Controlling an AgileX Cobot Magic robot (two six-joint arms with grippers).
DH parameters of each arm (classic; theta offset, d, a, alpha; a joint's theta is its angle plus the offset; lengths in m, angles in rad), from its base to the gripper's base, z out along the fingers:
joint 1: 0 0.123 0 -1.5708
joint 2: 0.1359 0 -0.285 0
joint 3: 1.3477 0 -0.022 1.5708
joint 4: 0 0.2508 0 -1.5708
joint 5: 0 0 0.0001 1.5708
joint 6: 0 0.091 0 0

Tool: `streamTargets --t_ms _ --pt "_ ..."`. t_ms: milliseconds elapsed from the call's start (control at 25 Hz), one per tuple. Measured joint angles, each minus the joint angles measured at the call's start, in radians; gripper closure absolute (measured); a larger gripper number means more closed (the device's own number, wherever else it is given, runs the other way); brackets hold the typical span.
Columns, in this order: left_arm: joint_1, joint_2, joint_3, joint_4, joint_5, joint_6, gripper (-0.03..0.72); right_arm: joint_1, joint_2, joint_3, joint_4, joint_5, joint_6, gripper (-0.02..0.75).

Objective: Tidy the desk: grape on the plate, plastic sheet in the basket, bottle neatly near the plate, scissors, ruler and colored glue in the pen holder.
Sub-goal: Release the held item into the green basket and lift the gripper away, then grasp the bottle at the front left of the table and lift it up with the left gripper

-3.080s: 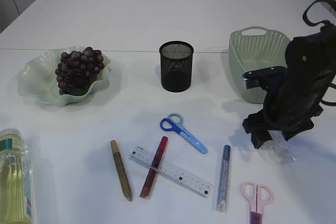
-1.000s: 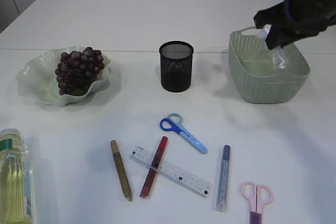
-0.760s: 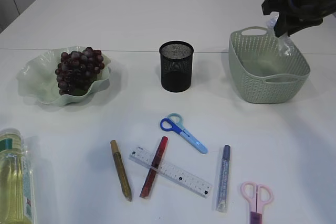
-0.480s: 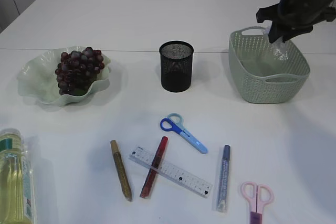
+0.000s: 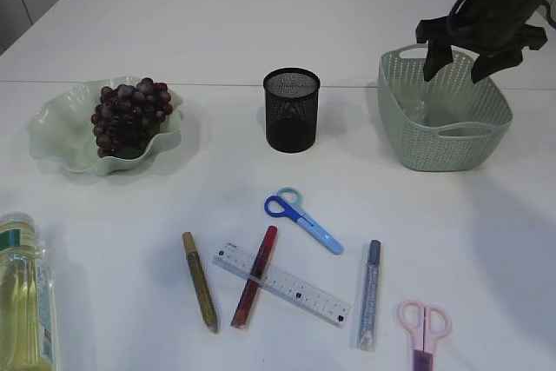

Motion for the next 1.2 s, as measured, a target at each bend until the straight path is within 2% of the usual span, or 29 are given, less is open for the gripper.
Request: streamTargets --t_ms 200,520,680,1040,1200 --pt "0.0 0.0 0.0 0.0 0.0 0.0 0.253 0.002 -0.01 -0.015 0.05 0.161 0.0 0.163" --pt "0.0 0.0 0.0 0.0 0.0 0.0 0.253 0.015 -0.212 0.051 0.045 0.223 0.004 0.163" --pt "0.0 0.0 0.0 0.0 -0.009 0.0 0.253 0.017 -0.374 0.187 0.032 0.22 0.004 0.163" --pt "0.0 0.0 0.0 0.0 -0.029 0.0 0.253 0.019 -0.788 0.654 0.03 0.202 0.002 0.163" --pt "0.0 0.0 0.0 0.0 -0.013 -0.073 0.253 0.019 -0.9 0.77 0.03 0.193 -0.01 0.163"
